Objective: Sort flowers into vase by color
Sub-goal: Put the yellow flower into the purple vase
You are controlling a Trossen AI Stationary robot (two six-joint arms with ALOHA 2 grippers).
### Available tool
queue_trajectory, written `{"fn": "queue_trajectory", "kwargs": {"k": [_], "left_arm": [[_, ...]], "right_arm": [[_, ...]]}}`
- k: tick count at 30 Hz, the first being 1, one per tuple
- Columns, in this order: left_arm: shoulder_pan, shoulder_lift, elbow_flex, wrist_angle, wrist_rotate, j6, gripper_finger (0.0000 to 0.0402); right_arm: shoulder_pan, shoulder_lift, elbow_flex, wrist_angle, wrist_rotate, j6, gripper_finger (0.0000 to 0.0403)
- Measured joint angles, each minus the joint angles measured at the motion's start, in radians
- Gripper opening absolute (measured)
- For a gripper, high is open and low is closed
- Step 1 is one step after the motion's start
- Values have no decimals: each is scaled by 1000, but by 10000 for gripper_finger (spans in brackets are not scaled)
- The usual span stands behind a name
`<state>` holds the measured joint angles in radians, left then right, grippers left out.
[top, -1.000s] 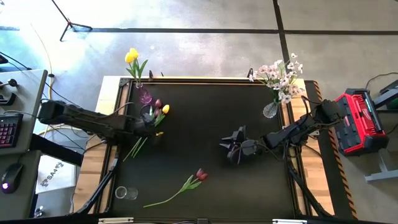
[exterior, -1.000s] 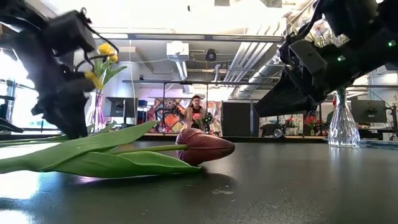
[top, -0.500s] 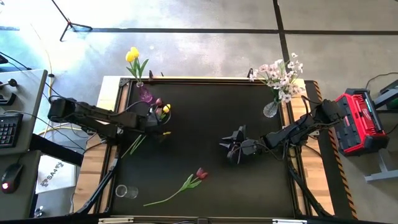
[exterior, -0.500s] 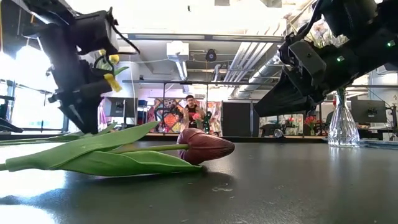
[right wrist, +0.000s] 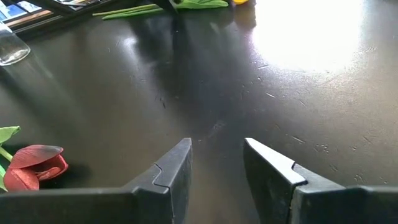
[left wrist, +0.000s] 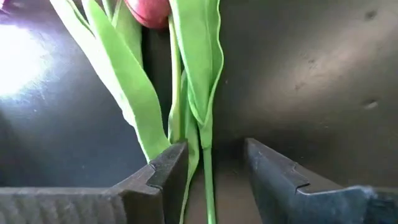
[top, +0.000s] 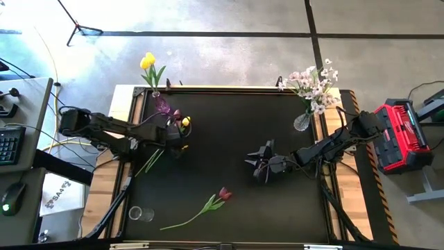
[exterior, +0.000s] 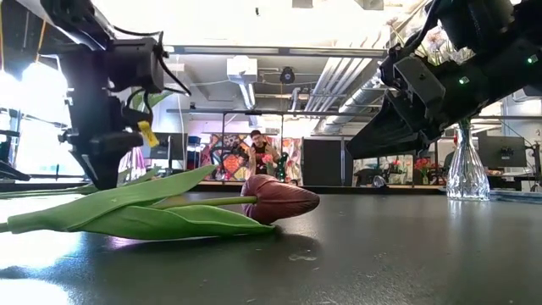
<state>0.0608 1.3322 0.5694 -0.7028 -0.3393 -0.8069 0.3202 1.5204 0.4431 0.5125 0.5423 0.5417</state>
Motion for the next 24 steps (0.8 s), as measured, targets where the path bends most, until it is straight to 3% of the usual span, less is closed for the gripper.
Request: {"fn": "queue_trajectory", "kwargs": {"k": [11,15,24], "left_arm": [[0,38,10,32,40,33,96],[-20,22,39,71,106,48,80],[-86,15,79,180,116,105,76]], "right_arm": [[0,0,0,0,0,-1,133],[0,0,0,0,0,-2,133],[0,0,0,0,0,-1,133]]}}
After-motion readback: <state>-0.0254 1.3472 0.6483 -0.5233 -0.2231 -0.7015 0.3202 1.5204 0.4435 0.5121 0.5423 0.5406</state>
